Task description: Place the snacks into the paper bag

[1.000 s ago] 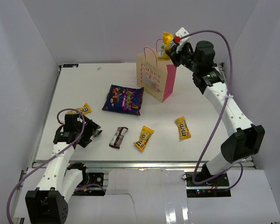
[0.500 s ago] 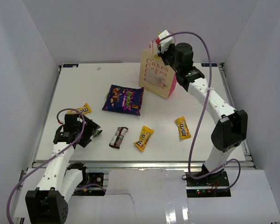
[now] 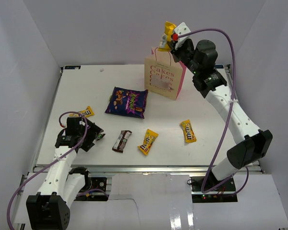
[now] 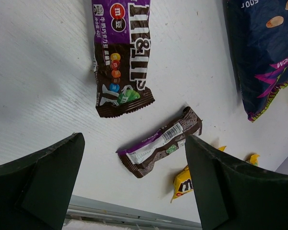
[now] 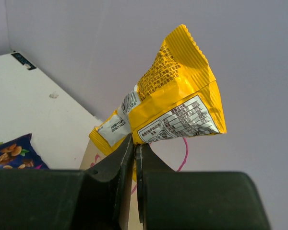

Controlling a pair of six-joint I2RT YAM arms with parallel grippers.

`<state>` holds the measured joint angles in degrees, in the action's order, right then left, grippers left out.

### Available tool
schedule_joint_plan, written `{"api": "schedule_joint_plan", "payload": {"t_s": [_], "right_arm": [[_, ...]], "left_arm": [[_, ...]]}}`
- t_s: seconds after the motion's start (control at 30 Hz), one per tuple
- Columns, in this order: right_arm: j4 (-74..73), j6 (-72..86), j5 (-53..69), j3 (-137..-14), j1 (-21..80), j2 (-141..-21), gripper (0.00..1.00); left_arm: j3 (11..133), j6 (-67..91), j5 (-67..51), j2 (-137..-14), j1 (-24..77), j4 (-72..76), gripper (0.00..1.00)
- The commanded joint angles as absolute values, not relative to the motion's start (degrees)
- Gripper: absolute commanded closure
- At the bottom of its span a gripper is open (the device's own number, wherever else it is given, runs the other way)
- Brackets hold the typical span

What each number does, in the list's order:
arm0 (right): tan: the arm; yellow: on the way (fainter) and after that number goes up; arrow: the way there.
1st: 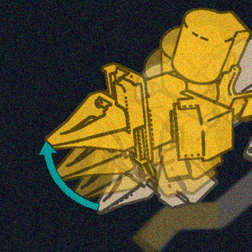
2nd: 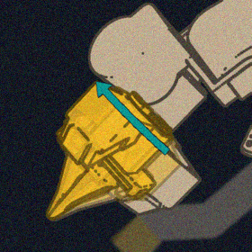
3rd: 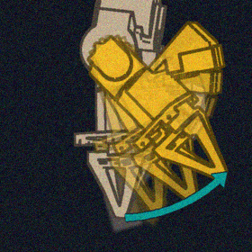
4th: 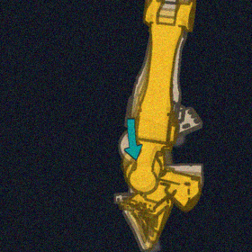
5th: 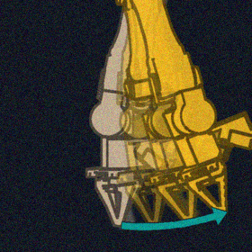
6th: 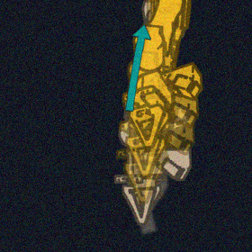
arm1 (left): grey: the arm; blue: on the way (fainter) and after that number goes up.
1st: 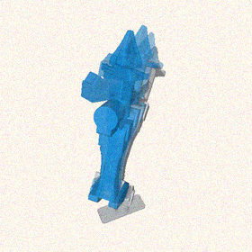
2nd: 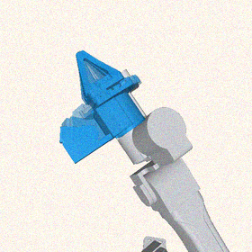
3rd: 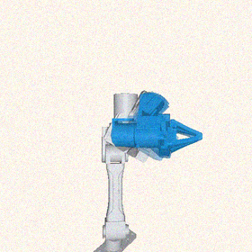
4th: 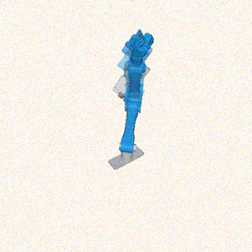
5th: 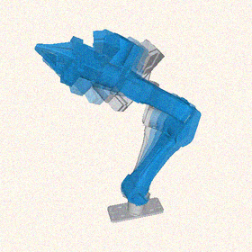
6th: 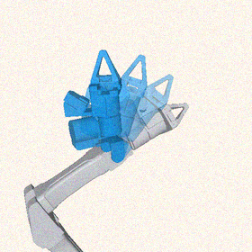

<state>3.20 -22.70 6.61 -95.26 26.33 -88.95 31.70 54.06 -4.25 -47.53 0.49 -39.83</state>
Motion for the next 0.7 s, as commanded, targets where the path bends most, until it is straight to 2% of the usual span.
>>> {"api": "schedule_joint_plan", "payload": {"t_s": [0.0, 0.23, 0.6, 0.67], "right_arm": [[6.41, -22.23, 1.77, -98.79, 25.49, -89.56, 0.92], [11.6, -24.87, -5.71, -99.49, 24.34, -96.05, 0.92], [13.27, -26.02, -3.34, -94.32, 23.64, -99.76, 0.92], [12.92, -25.67, -2.64, -92.91, 23.64, -99.23, 0.89]], "left_arm": [[31.38, 53.61, -5.18, -47.2, 0.44, -38.67, 0.04], [31.46, 53.26, -6.15, -46.5, 0.44, -38.76, 0.04], [32.87, 50.1, -9.05, -45.7, 0.44, -38.32, 0.04], [33.22, 49.05, -10.45, -46.14, 0.44, -37.09, 0.03]]}}
